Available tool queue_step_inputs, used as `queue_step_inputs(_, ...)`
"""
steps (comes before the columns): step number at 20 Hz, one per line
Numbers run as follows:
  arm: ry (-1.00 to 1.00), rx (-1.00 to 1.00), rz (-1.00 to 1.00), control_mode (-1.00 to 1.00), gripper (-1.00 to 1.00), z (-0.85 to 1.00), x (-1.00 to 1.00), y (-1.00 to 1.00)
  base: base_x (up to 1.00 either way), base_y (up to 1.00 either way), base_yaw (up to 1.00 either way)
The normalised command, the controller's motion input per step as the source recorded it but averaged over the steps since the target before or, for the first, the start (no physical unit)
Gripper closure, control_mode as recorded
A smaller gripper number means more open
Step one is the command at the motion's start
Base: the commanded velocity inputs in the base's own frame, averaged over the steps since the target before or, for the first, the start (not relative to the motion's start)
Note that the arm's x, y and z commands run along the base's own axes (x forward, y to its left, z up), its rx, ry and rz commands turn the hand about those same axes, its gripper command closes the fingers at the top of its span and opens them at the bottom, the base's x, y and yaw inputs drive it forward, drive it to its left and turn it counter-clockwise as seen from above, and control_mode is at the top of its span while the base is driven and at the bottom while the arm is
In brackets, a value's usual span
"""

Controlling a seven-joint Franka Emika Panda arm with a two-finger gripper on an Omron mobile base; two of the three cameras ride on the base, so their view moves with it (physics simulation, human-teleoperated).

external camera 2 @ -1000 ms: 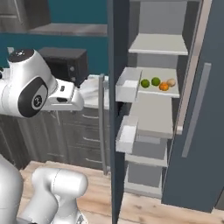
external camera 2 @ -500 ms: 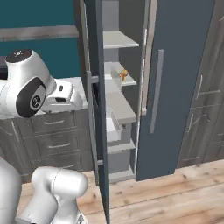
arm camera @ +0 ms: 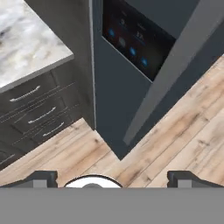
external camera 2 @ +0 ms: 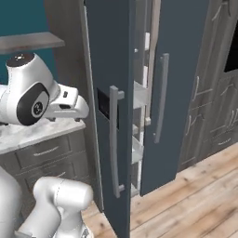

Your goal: Take the peach and lime from the highest rack and move them to the second highest rack where the lime and orange are located, to maximize freezer space. Close the freezer door after rearranging.

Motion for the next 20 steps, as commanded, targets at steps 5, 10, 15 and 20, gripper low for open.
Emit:
queue_step_inputs(5, 0.0, 0.0, 0.0, 1.0, -1.0, 0.0, 0.0, 0.0, 0.56, 0.67, -0.3)
queue_step_inputs(10, 0.0, 0.0, 0.0, 1.0, -1.0, 0.0, 0.0, 0.0, 0.51, 0.35, -0.24)
queue_step_inputs(15, 0.01, 0.0, -0.06, -1.0, -1.0, -0.05, 0.03, 0.0, 0.07, 0.02, -0.04)
queue_step_inputs(20, 0.0, 0.02, 0.0, -1.0, -1.0, -0.02, 0.07, -0.28, 0.0, 0.0, 0.0)
